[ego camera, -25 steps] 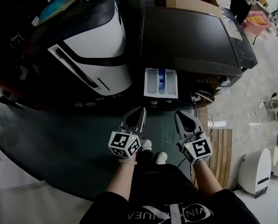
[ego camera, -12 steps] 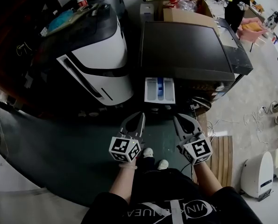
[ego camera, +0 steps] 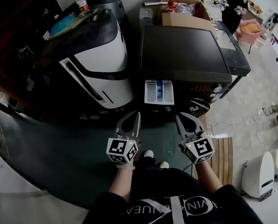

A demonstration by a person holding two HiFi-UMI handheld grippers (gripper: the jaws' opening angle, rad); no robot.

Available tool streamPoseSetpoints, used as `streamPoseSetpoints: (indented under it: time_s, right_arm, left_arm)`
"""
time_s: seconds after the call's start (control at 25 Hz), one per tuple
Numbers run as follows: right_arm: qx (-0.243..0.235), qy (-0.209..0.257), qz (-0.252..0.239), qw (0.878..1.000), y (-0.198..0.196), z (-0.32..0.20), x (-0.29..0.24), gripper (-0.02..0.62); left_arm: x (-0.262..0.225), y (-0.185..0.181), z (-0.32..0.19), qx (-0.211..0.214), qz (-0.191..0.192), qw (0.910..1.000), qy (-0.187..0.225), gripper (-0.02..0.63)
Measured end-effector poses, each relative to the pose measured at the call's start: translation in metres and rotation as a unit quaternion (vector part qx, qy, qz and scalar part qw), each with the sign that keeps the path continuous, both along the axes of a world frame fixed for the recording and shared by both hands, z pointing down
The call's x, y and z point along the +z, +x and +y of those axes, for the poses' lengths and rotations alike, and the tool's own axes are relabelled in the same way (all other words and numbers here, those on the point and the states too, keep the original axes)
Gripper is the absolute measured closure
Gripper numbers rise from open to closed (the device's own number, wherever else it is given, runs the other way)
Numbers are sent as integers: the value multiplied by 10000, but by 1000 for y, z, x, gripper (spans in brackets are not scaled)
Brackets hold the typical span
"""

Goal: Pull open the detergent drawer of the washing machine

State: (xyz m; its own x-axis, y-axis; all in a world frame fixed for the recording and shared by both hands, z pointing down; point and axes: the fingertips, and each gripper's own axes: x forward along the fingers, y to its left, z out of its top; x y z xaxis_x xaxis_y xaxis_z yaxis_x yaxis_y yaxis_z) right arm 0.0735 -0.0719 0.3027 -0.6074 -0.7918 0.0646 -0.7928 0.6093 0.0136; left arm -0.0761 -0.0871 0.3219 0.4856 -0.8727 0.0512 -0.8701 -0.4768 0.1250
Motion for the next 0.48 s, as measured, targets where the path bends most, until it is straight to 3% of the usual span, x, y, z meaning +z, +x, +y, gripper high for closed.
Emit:
streamPoseSetpoints:
  time_s: [0.48]
  right_arm:
    - [61,221,-88,9997,0,-8,-21,578]
  left_arm:
    - [-20,-15,-1,-125,-88,9998,157,597]
